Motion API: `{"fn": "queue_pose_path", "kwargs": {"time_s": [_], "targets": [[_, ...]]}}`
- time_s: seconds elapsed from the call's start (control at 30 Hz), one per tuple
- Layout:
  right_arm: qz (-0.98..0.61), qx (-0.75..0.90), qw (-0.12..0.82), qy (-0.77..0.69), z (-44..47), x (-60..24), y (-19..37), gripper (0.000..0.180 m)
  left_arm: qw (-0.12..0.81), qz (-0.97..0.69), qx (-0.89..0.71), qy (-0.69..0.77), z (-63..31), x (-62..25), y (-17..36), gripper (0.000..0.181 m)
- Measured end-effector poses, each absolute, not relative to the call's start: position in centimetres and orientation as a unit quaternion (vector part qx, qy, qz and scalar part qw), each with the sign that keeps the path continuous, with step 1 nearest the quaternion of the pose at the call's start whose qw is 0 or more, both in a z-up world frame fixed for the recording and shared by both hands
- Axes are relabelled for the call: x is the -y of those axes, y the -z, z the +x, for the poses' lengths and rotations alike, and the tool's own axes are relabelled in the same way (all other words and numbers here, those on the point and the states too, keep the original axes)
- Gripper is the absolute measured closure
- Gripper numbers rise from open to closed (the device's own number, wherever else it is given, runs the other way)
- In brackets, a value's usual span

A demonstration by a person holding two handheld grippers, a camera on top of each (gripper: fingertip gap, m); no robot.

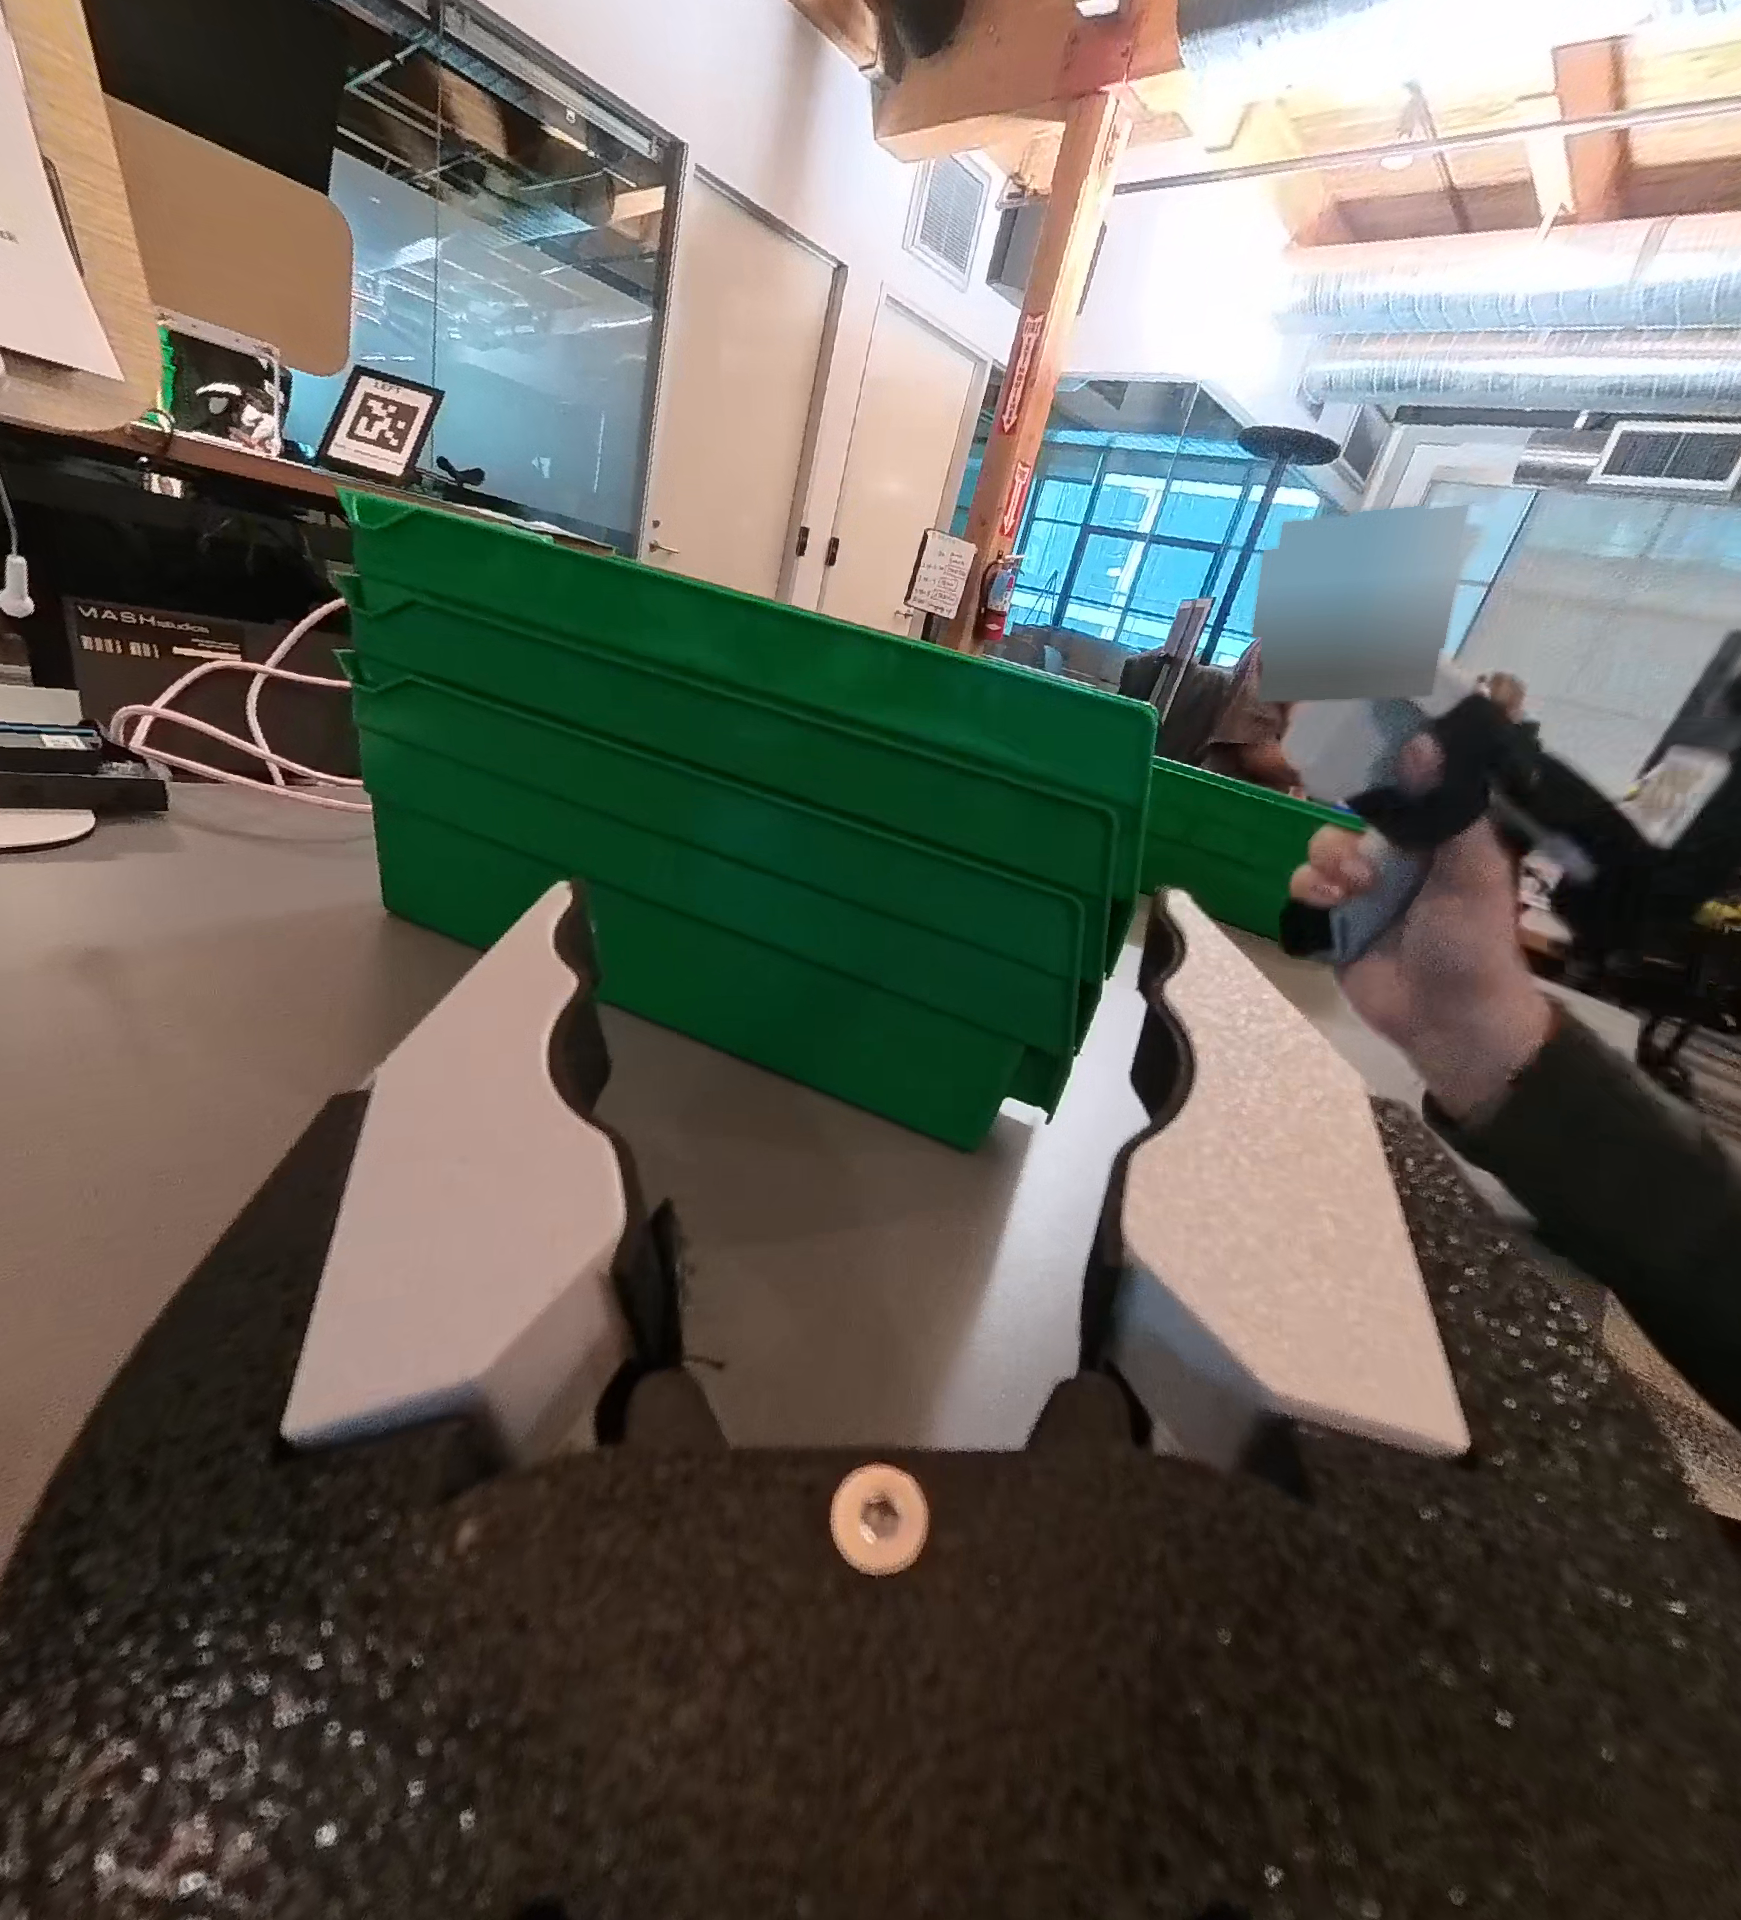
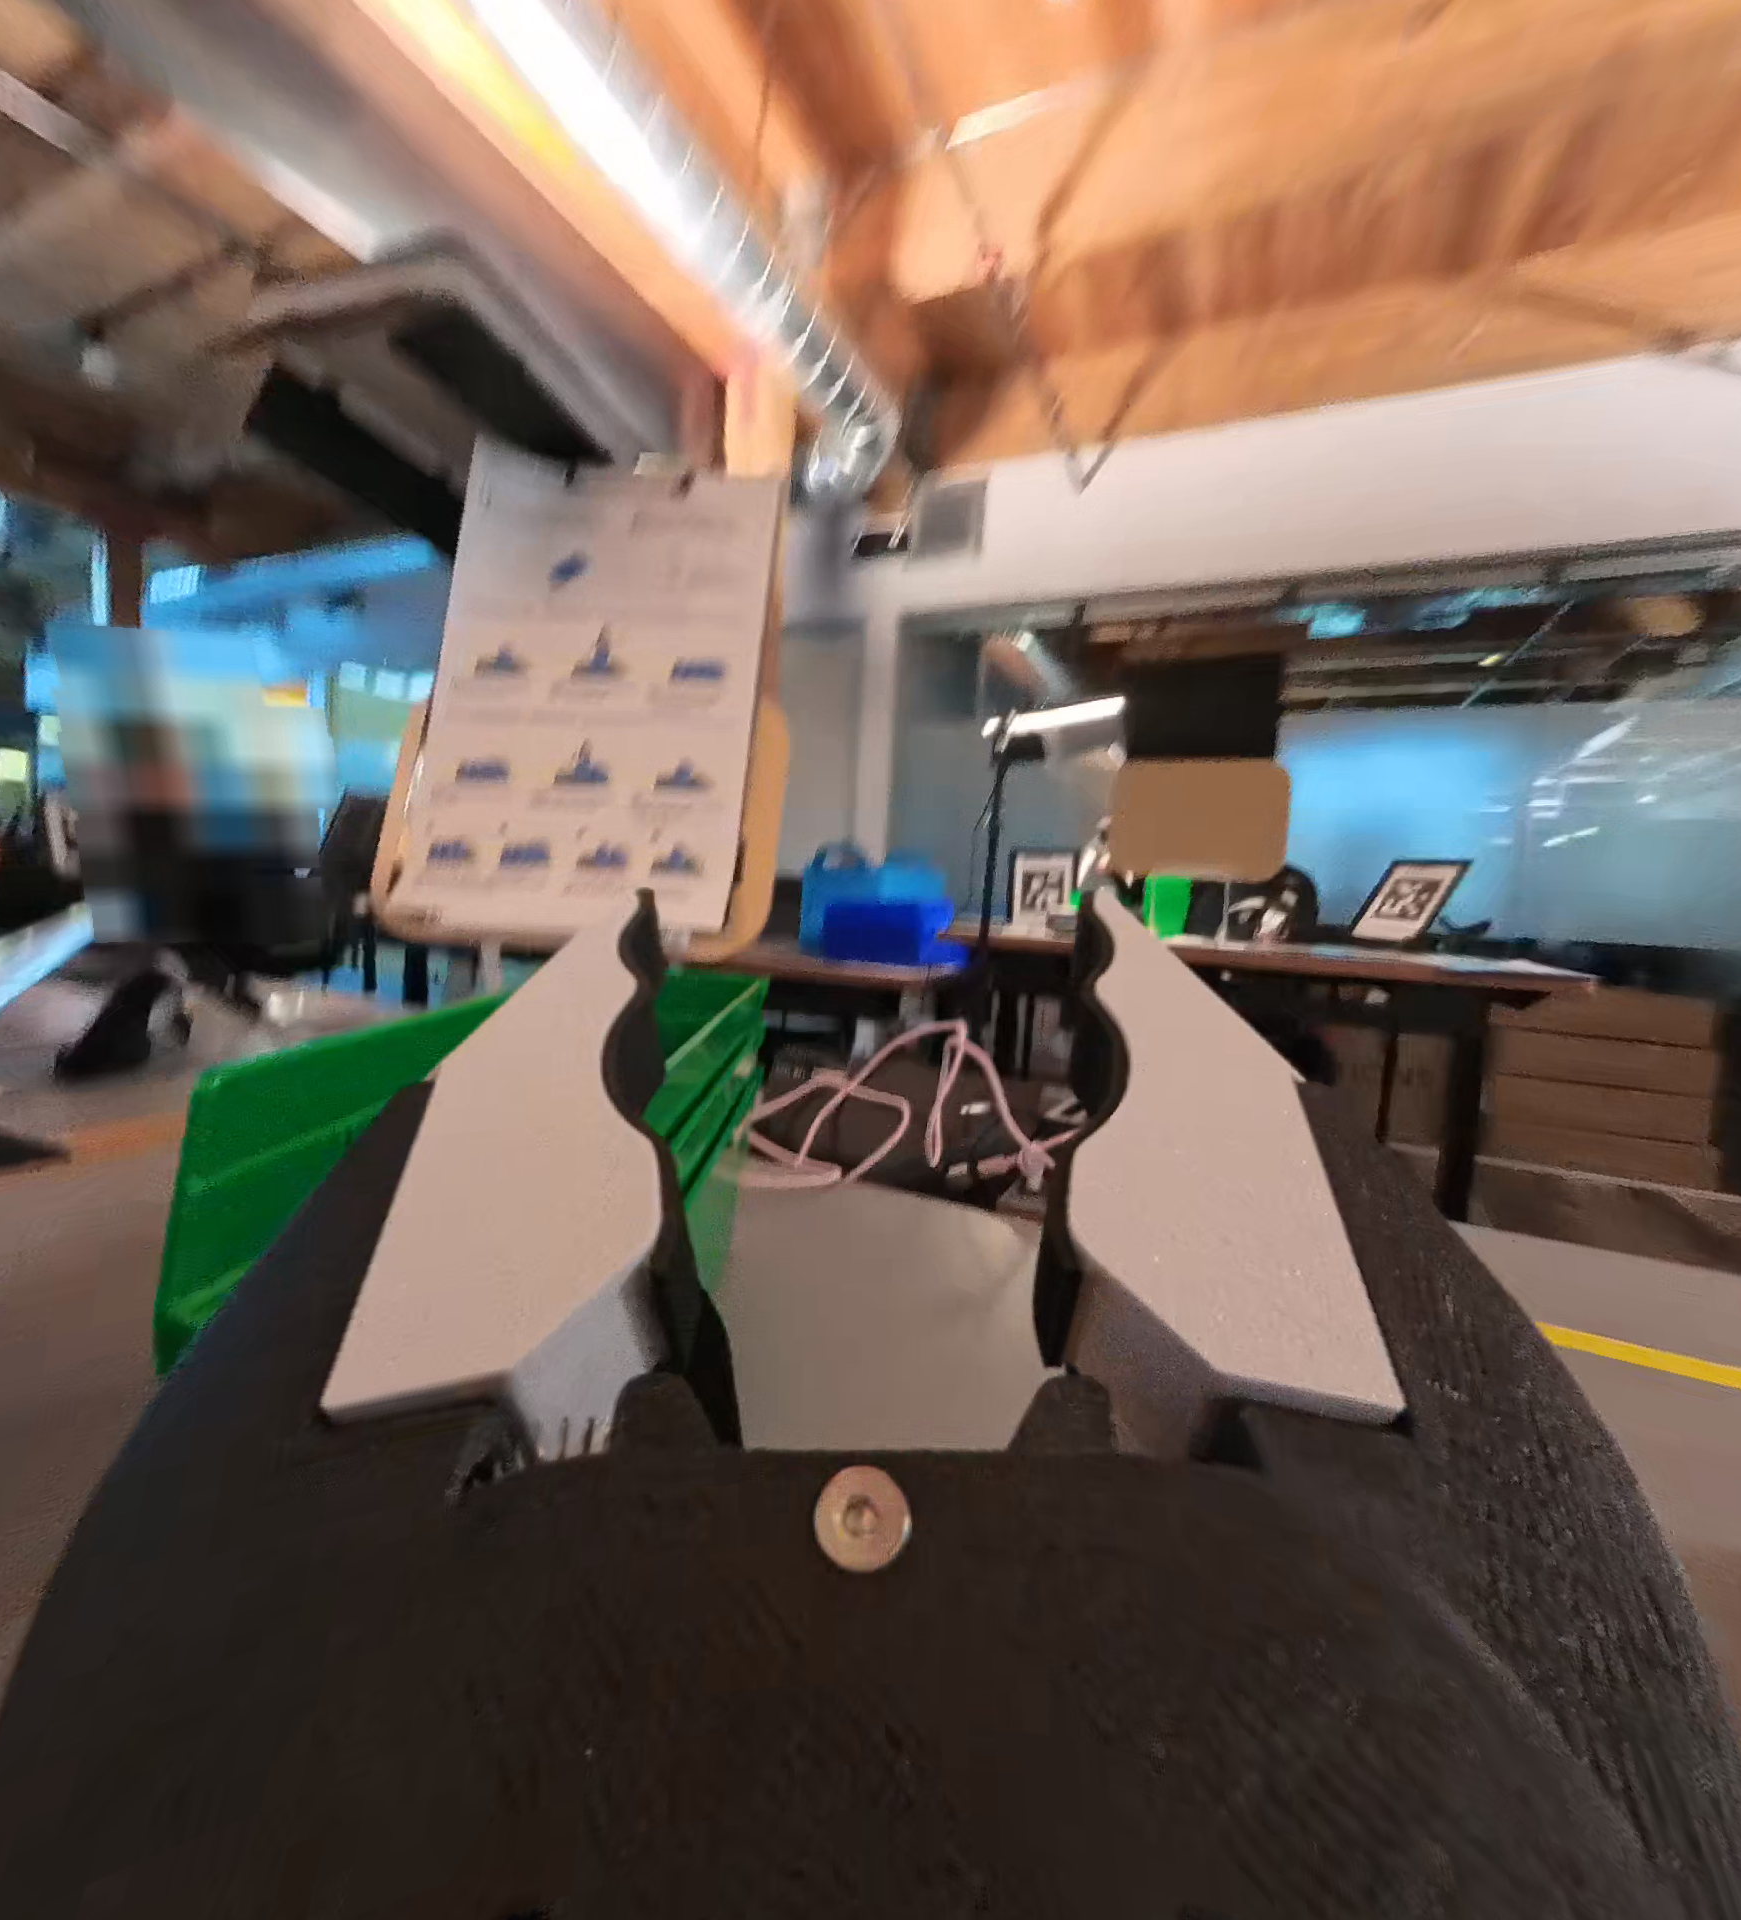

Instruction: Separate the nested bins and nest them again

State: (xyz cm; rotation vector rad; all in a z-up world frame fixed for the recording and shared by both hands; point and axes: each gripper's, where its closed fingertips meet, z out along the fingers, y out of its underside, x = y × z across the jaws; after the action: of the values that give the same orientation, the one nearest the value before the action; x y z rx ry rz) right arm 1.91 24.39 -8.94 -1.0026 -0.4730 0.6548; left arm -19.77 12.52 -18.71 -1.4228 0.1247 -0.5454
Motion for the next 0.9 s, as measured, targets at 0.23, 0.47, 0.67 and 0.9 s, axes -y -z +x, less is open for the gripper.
{"fn": "queue_pose_path", "kwargs": {"time_s": [0.23,0.47,0.67,0.9], "targets": [[-0.509,0.201,0.755,-0.361,3.0,-25.6,10.8,0.101,0.724,-0.643,-0.05,0.247,-20.0,-12.5,18.7,0.079],[-0.63,0.326,0.575,-0.407,-6.0,-26.0,10.5,0.048,0.721,-0.647,-0.05,0.244,-20.0,-12.7,18.8,0.079],[-0.783,0.471,0.293,-0.282,-15.1,-27.1,13.4,0.033,0.726,-0.637,-0.046,0.255,-20.1,-12.5,18.5,0.079],[-0.862,0.467,0.134,-0.145,-16.7,-28.9,18.7,0.04,0.727,-0.635,-0.048,0.256,-20.1,-12.4,18.4,0.078]]}}
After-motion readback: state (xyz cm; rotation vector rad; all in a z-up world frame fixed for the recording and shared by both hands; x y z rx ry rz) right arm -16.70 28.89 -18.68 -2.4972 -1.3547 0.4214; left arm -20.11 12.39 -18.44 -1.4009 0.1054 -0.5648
